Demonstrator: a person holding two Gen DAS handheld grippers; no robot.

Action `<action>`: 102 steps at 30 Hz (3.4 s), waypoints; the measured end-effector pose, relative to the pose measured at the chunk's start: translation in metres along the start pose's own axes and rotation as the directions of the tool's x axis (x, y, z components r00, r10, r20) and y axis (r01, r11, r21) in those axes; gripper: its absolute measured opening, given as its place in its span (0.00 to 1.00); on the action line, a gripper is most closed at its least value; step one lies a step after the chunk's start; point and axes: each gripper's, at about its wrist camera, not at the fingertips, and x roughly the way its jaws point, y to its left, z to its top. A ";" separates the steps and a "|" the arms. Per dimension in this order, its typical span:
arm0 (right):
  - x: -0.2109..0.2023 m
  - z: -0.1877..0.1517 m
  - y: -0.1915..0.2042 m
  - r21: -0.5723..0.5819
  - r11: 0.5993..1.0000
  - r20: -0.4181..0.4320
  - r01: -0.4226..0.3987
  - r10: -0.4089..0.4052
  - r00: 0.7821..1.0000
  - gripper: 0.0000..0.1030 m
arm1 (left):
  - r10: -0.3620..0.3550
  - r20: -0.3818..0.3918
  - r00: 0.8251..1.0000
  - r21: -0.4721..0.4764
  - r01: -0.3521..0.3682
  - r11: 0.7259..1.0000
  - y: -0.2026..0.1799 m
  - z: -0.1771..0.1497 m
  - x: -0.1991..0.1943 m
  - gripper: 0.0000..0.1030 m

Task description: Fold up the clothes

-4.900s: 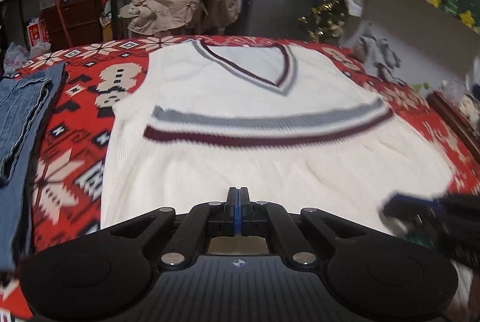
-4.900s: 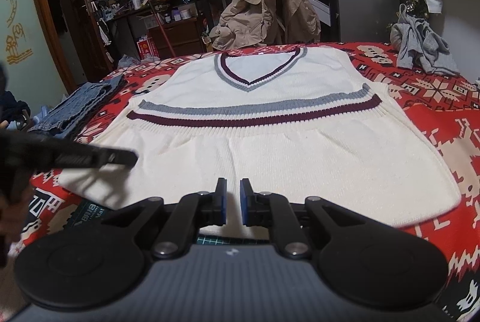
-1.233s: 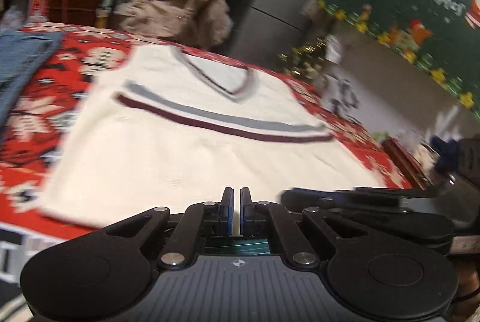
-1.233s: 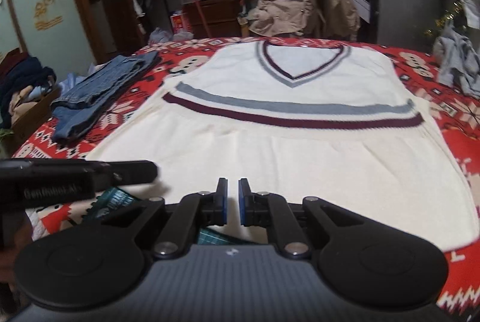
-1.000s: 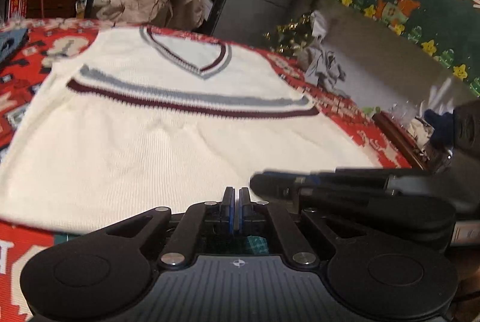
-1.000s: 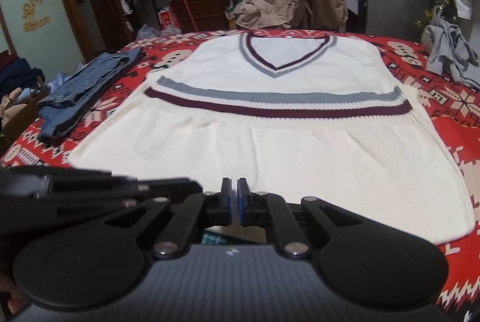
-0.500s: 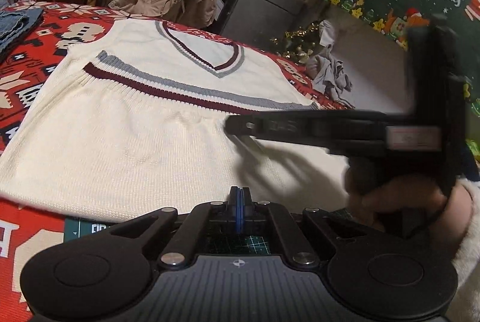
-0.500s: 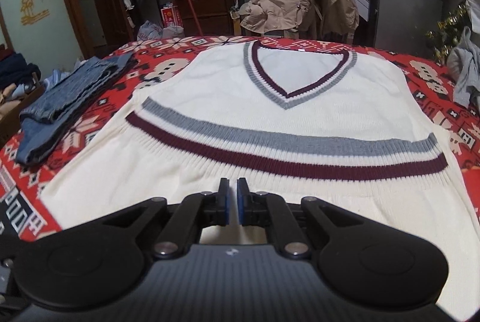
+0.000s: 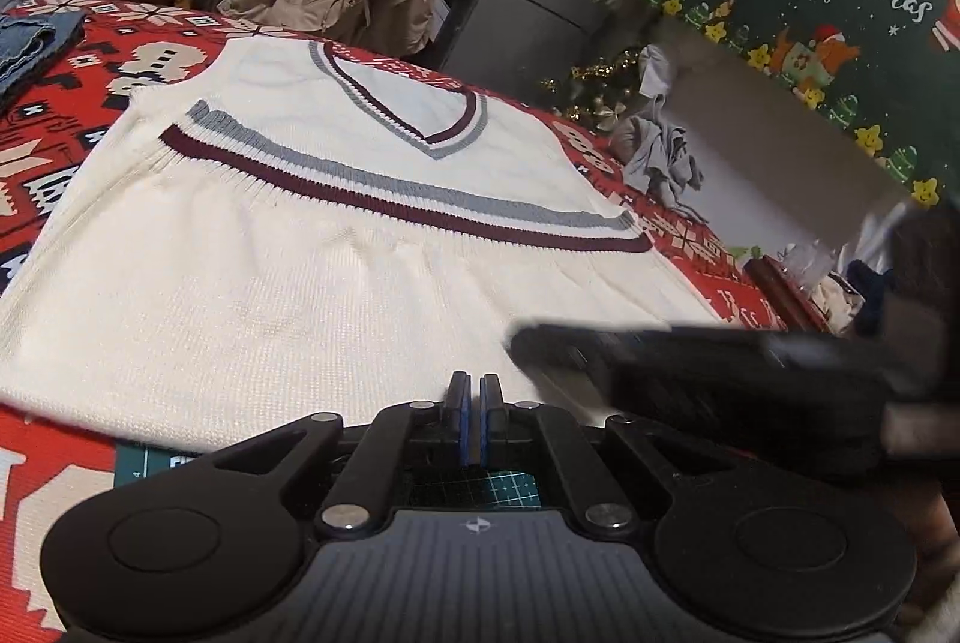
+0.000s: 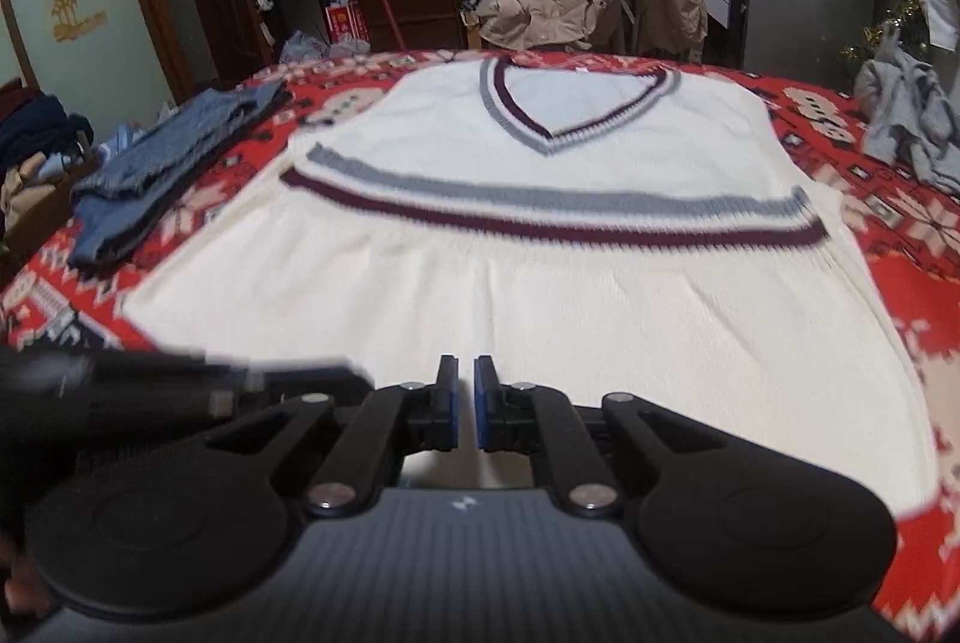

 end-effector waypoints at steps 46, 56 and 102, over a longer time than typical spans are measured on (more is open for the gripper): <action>-0.047 -0.030 -0.076 0.173 0.983 0.016 0.056 -0.060 0.998 0.05 | -0.118 -0.054 0.991 0.097 0.123 0.988 -0.060 0.010 0.050 0.01; -0.007 -0.001 -0.076 0.117 0.992 0.039 0.056 -0.060 0.997 0.06 | -0.065 -0.054 0.996 0.046 0.068 0.997 -0.046 0.022 0.055 0.01; -0.048 -0.034 -0.132 0.227 0.964 0.012 0.141 -0.147 0.989 0.05 | -0.059 -0.101 0.993 0.098 0.069 0.993 -0.063 0.033 0.074 0.00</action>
